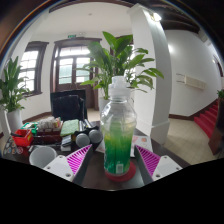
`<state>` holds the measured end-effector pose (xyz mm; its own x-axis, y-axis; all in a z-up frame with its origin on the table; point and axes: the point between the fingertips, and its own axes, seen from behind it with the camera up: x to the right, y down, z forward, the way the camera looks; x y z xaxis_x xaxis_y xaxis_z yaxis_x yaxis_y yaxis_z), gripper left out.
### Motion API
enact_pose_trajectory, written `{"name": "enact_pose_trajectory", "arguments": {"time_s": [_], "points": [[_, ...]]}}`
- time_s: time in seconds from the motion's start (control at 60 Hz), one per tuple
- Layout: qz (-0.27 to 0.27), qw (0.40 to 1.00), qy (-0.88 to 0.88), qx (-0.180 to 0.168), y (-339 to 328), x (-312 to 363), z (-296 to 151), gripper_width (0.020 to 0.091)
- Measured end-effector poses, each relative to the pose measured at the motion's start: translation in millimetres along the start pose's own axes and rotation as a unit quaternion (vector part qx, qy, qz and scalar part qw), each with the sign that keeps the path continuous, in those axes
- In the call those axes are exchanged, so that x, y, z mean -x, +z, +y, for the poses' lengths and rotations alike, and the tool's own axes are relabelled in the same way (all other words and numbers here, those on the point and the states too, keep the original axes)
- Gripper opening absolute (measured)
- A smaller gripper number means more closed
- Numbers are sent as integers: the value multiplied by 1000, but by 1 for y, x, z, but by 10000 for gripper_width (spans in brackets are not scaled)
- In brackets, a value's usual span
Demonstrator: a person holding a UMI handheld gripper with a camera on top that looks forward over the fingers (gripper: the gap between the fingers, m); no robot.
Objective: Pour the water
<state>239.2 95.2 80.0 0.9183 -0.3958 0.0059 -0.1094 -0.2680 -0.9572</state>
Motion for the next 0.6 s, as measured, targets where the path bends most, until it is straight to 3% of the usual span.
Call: {"name": "enact_pose_trajectory", "arguments": {"time_s": [0.167, 0.35, 0.467, 0.6], "points": [[-4, 1000, 1, -3, -79, 9, 7, 842], [-61, 998, 11, -23, -179, 34, -25, 845], [-58, 997, 16, -47, -223, 39, -49, 842], [-91, 995, 10, -47, -263, 62, -58, 841]]}}
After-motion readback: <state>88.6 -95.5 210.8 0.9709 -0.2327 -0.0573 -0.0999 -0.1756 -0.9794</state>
